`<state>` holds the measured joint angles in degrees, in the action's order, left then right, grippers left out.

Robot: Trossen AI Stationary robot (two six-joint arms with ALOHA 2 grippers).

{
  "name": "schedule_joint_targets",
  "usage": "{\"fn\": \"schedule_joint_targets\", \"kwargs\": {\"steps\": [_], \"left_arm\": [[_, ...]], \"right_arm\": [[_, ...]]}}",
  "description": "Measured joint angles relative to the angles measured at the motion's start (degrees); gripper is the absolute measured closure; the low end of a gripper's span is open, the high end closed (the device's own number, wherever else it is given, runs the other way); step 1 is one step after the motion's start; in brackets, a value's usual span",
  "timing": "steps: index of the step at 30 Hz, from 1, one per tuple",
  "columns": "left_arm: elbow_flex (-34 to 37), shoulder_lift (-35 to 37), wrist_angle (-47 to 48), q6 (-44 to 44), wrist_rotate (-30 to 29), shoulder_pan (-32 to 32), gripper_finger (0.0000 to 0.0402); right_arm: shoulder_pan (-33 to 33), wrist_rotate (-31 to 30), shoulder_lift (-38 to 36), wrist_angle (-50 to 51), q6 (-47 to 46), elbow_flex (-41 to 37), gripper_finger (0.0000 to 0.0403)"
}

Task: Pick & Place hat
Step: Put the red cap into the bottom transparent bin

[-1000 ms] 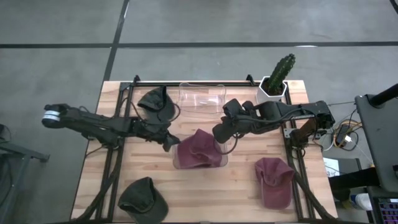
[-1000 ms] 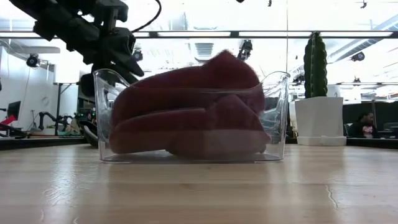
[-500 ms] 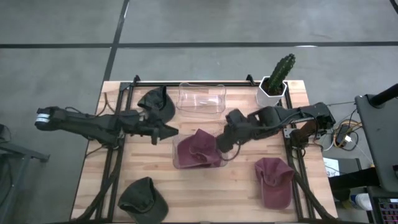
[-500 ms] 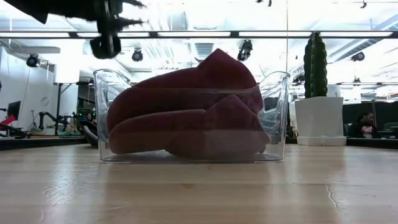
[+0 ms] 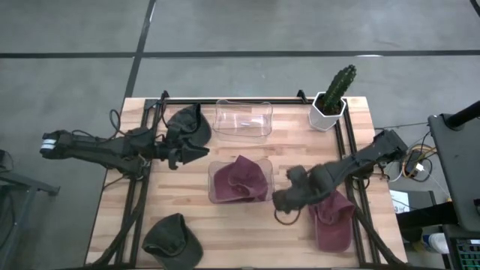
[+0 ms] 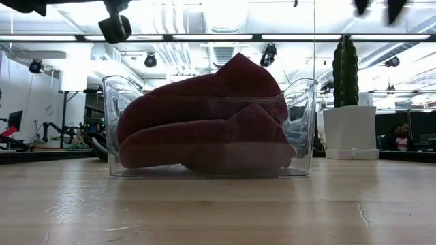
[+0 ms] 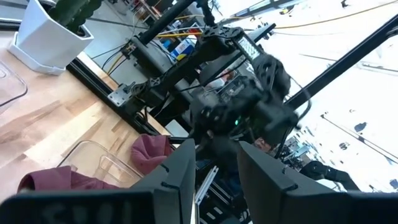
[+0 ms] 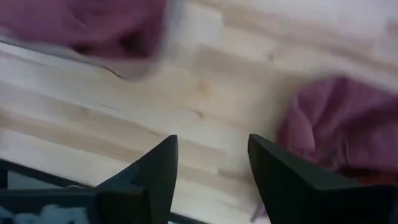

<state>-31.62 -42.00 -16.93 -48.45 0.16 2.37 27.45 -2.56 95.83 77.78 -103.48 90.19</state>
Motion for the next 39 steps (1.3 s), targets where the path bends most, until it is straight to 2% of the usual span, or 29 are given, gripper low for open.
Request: {"fn": "schedule_joint_targets", "kwargs": {"steps": [9,19,29,39], "left_arm": [[0.0,-0.6,0.0,0.1,0.1,0.0,0.029],[0.0,-0.9,0.0,0.6,0.2,0.0,0.029],[0.0,-0.9,0.0,0.6,0.2,0.0,0.029],[0.0,-0.9,0.0,0.5,0.2,0.0,0.029]], "right_arm": [[8.9,6.1,0.0,-8.0,-17.7,-8.4,0.0218],[15.1,9.1,-0.1,-10.8,-27.7,-11.6,0.023],[15.8,9.0,-0.1,-13.0,-28.1,-17.8,0.0227],[15.8,8.5,0.0,-23.5,-27.9,-27.5,0.0239]]}}
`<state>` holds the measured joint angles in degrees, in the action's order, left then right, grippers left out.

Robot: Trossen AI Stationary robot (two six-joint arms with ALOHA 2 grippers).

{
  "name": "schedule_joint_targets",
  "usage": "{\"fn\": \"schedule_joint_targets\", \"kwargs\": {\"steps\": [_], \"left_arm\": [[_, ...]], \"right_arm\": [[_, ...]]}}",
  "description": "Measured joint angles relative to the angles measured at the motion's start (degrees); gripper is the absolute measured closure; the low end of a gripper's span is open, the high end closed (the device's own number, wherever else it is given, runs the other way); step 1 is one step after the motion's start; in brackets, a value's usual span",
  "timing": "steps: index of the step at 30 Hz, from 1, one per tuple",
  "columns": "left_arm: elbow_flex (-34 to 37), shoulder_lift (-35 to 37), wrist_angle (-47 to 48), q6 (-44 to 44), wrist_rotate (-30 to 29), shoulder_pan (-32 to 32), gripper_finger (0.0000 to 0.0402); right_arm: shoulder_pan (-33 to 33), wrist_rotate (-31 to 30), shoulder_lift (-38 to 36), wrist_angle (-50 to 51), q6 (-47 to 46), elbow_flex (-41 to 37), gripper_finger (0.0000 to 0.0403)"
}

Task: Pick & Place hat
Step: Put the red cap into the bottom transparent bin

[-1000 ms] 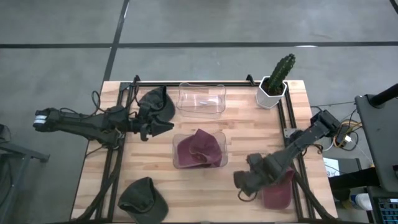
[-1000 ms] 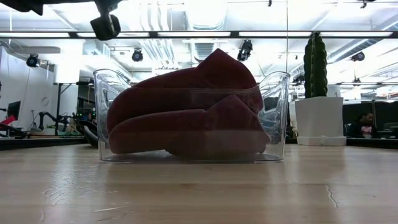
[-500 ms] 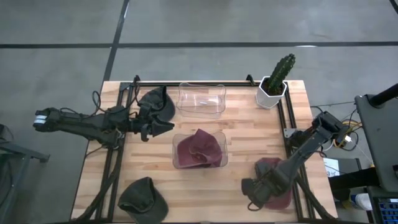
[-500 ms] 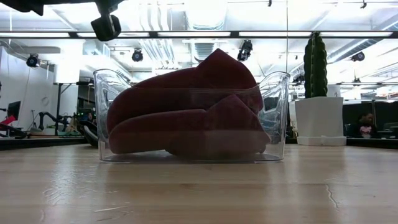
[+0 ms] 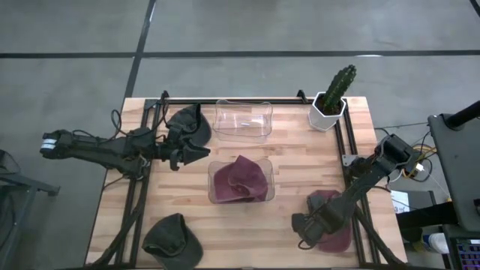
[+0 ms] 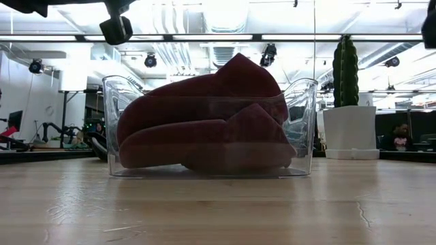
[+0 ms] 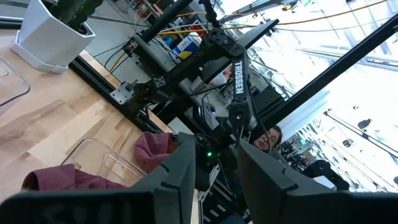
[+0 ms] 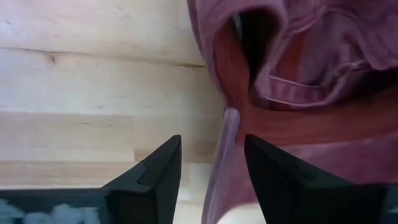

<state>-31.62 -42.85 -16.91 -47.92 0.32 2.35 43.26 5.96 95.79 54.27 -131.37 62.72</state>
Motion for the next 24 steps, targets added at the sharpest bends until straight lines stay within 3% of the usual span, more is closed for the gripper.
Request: {"fn": "schedule_joint_targets", "kwargs": {"steps": [4,9,24], "left_arm": [[0.0,0.0,0.0,0.0,-0.1,0.0,0.029],[0.0,0.0,0.0,0.1,-0.3,0.0,0.029],[0.0,0.0,0.0,6.8,-0.2,0.0,0.029]], "right_arm": [[0.0,-0.1,0.0,-5.2,0.0,-2.6,0.0283],[0.0,0.1,0.0,-6.5,0.2,-2.2,0.0376],[-0.7,-13.4,0.0,6.2,-1.5,14.2,0.0391]]}}
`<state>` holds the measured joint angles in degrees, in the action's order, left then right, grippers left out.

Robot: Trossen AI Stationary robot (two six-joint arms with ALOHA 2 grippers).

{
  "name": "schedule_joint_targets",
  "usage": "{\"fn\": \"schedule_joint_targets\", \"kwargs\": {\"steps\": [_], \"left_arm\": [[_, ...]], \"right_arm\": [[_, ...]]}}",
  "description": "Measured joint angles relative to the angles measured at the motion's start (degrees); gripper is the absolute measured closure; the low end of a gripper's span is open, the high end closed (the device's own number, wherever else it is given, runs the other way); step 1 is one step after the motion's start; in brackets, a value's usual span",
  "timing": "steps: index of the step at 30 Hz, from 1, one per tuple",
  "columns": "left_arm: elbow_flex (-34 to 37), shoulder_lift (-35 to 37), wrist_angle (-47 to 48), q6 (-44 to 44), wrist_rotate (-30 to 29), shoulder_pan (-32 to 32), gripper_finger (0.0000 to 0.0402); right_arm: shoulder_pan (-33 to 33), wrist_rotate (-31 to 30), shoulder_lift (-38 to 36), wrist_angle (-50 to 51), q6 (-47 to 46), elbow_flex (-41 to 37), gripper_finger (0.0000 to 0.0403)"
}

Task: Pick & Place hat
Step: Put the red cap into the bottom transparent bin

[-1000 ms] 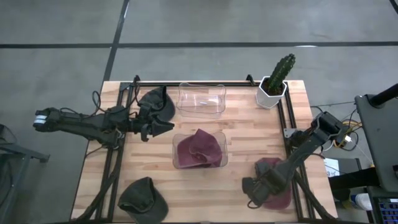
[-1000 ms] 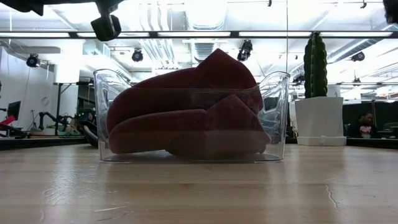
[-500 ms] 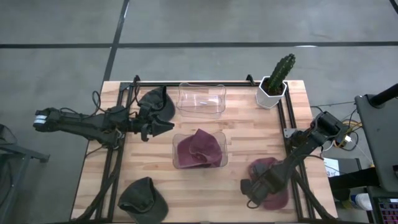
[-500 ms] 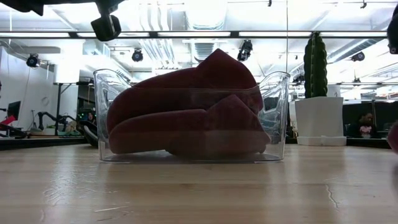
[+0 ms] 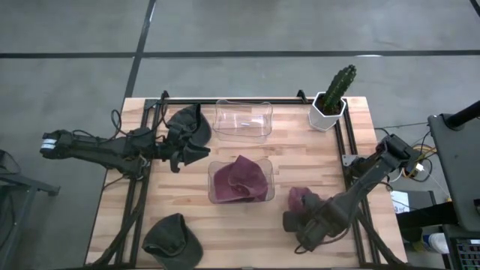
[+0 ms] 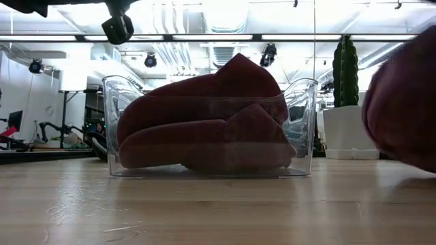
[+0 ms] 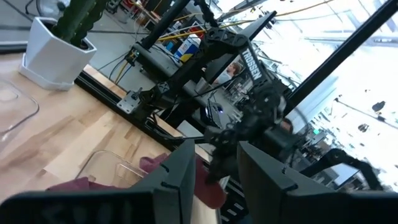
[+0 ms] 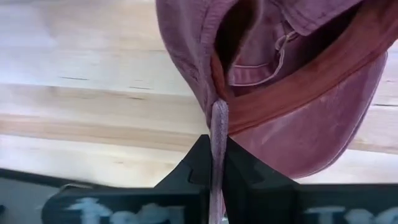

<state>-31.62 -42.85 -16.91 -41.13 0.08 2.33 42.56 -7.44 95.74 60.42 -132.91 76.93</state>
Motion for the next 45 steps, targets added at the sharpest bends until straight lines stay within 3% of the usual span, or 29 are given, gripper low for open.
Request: {"fn": "schedule_joint_targets", "kwargs": {"steps": [8,13,19,31,38,45], "left_arm": [[0.0,0.0,-0.2,5.3,0.3,0.0,0.029],[0.0,0.0,-3.4,9.5,0.3,0.0,0.029],[0.0,0.0,-9.0,21.8,0.0,0.0,0.029],[0.0,0.0,-15.7,35.0,0.0,0.0,0.029],[0.0,-0.1,-16.0,43.2,-0.2,0.0,0.029],[0.0,-2.8,-15.6,45.0,-2.7,0.0,0.029]], "right_arm": [[-1.0,-9.1,0.0,1.1,1.3,8.0,0.039],[-1.4,-18.2,0.0,2.5,1.6,14.1,0.039],[-2.6,-26.0,0.0,4.5,3.5,20.8,0.039],[-8.2,-52.9,0.0,4.6,11.7,31.0,0.039],[-15.4,-57.5,0.0,0.5,18.6,33.2,0.039],[-22.3,-57.7,0.5,-18.5,34.1,31.9,0.039]]}}
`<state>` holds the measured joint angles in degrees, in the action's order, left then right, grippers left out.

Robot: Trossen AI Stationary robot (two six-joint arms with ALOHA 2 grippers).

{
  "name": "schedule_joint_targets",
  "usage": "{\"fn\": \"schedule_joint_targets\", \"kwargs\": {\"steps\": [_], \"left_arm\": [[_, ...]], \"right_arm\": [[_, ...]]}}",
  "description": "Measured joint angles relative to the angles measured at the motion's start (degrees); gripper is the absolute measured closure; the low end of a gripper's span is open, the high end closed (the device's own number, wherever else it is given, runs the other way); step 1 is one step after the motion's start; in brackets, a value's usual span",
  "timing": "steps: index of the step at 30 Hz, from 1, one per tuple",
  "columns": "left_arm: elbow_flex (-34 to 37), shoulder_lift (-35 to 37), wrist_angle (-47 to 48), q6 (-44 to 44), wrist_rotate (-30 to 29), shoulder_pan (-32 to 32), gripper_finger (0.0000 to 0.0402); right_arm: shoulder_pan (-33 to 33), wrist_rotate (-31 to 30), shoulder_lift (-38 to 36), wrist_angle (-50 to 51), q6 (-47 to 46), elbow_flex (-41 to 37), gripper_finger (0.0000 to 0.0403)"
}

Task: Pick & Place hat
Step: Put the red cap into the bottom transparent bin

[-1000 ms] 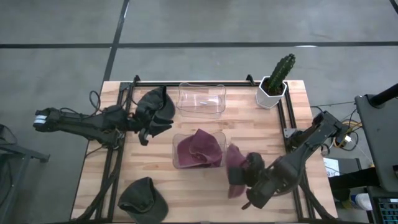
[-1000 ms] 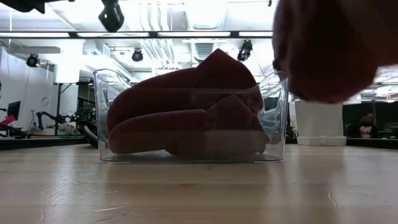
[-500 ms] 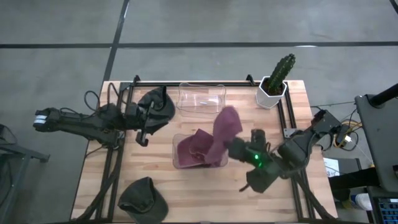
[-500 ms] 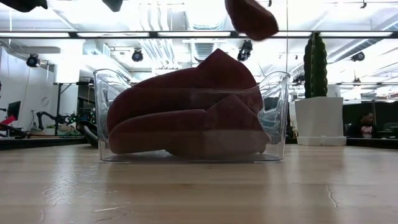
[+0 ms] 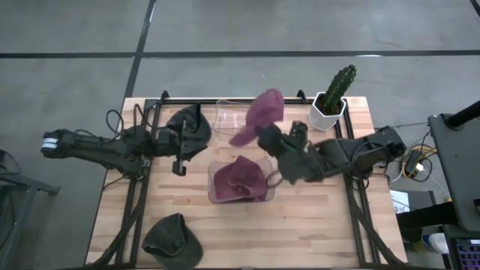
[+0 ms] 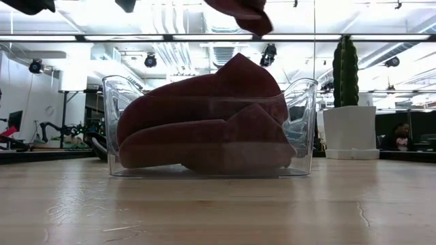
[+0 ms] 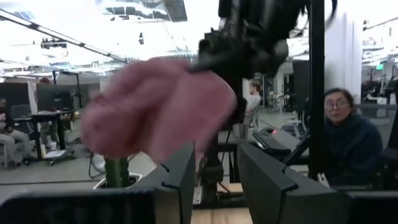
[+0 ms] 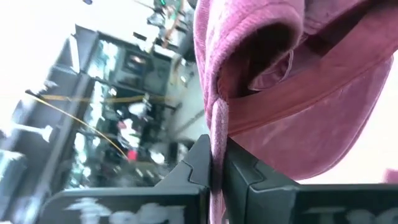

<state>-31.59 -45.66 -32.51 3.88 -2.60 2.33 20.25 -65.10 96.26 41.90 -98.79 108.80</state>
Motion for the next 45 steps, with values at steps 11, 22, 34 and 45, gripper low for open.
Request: {"fn": "schedule_joint_targets", "kwargs": {"steps": [11,22,34,45], "left_arm": [[0.0,-2.8,-0.1,4.1,-8.6,0.0,0.029],[-1.8,-2.8,0.6,6.1,-9.6,0.0,0.029],[-8.2,-2.8,12.7,2.5,-11.1,-0.1,0.0389],[-9.0,-2.0,15.0,2.1,-11.3,-0.6,0.0395]], "right_arm": [[-4.2,3.9,3.3,-13.7,8.9,-0.2,0.039],[-4.2,4.7,6.7,-19.2,7.9,-0.2,0.039],[-4.1,4.4,6.7,-19.3,10.6,0.0,0.0384],[-4.0,10.5,6.4,-21.3,16.1,-0.2,0.0202]]}}
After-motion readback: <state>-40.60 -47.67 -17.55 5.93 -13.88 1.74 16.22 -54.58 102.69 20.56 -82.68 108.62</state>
